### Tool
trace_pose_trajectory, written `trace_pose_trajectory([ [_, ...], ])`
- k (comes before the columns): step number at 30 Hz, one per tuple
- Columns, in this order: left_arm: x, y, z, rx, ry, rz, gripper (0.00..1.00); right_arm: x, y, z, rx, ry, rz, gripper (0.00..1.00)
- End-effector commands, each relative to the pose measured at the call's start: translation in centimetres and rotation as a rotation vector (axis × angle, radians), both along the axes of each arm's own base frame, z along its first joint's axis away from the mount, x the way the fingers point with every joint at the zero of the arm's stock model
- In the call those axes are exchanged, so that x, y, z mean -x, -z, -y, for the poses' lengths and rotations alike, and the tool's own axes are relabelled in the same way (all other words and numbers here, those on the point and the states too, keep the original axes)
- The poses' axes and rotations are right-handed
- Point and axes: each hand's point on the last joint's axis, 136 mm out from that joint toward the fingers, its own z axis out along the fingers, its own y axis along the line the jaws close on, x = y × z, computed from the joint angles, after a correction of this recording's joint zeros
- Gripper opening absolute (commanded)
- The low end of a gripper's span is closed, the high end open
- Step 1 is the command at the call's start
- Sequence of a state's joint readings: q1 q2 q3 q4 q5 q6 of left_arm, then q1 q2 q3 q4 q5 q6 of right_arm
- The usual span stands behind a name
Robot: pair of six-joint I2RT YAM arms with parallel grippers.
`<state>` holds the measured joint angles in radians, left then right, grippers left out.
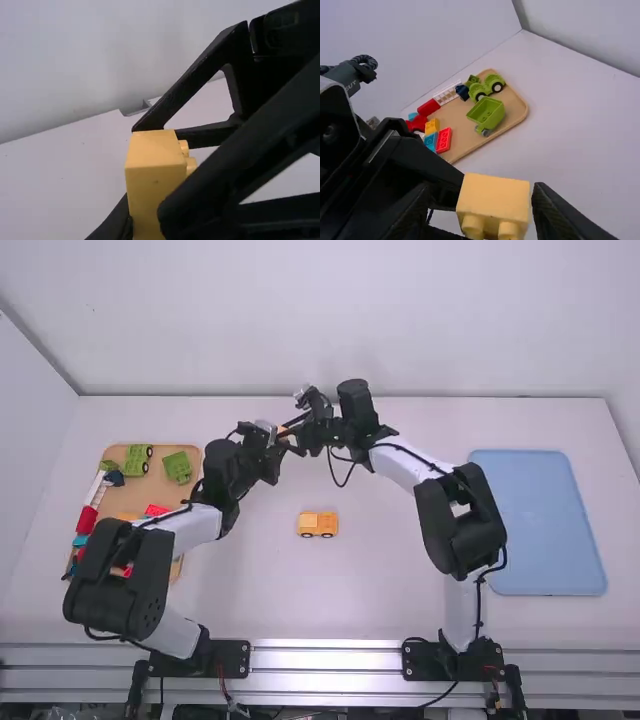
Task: Assemble lego blocks to make yellow taxi
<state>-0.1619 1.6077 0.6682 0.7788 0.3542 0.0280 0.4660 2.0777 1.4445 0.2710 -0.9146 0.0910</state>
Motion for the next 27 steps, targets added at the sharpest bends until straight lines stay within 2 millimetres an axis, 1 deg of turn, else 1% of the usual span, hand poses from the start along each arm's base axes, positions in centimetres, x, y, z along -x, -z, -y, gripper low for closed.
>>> trace_pose_trajectory([
  [1,-0.4,-1.6,0.4,0.032,0.002,0.041,0.02,1.7,0.6,-1.3,0.003,-0.056,-0.015,0.52],
  [2,-0.4,-1.8,0.5,0.047,-0.001,0.042,0.02,1.7,0.6,-1.3,0.004,-0.055,-0.015,0.50],
  [4,-0.4,-1.9,0.5,0.046,0.004,0.051,0.02,1.7,0.6,-1.3,0.003,-0.056,-0.013,0.49],
  [6,-0.4,-2.1,0.5,0.047,0.003,0.059,0.02,1.7,0.5,-1.3,0.000,-0.056,-0.008,0.43],
  [11,-0.5,-2.4,0.5,0.052,0.003,0.067,0.05,1.6,0.3,-1.4,-0.004,-0.056,0.000,0.38],
  [12,-0.5,-2.3,0.5,0.052,0.003,0.067,0.11,1.6,0.3,-1.4,-0.005,-0.056,0.003,0.38],
  [13,-0.5,-2.4,0.5,0.053,0.002,0.067,0.15,1.5,0.3,-1.4,-0.004,-0.052,0.004,0.37],
  [14,-0.5,-2.3,0.5,0.052,0.003,0.067,0.28,1.2,0.4,-1.3,0.004,-0.033,0.008,0.34],
  [15,-0.5,-2.3,0.5,0.052,0.003,0.067,0.32,1.1,0.5,-1.3,0.006,-0.030,0.008,0.34],
  [16,-0.5,-2.4,0.5,0.052,0.003,0.067,0.41,0.7,0.5,-1.2,0.013,-0.010,0.016,0.33],
  [17,-0.5,-2.5,0.5,0.053,0.003,0.072,0.53,0.5,0.5,-1.2,0.016,0.000,0.022,0.32],
  [18,-0.5,-2.5,0.5,0.054,0.003,0.075,0.69,0.4,0.5,-1.2,0.017,0.006,0.027,0.31],
  [20,-0.5,-2.7,0.5,0.055,0.003,0.080,0.85,0.2,0.4,-1.2,0.012,0.013,0.034,0.30],
  [21,-0.5,-2.7,0.5,0.058,0.002,0.080,0.99,0.1,0.2,-1.2,0.010,0.014,0.043,0.29],
  [23,-0.5,-2.7,0.5,0.073,-0.002,0.070,0.99,-0.4,0.2,-0.8,0.011,0.031,0.049,0.29],
  [25,-0.5,-2.1,0.4,0.068,-0.005,0.045,0.99,-2.3,0.4,0.6,0.040,0.115,0.064,0.28],
  [27,-0.4,-1.3,0.1,0.062,-0.010,0.013,0.99,-3.9,0.7,2.5,0.077,0.190,0.069,0.26],
])
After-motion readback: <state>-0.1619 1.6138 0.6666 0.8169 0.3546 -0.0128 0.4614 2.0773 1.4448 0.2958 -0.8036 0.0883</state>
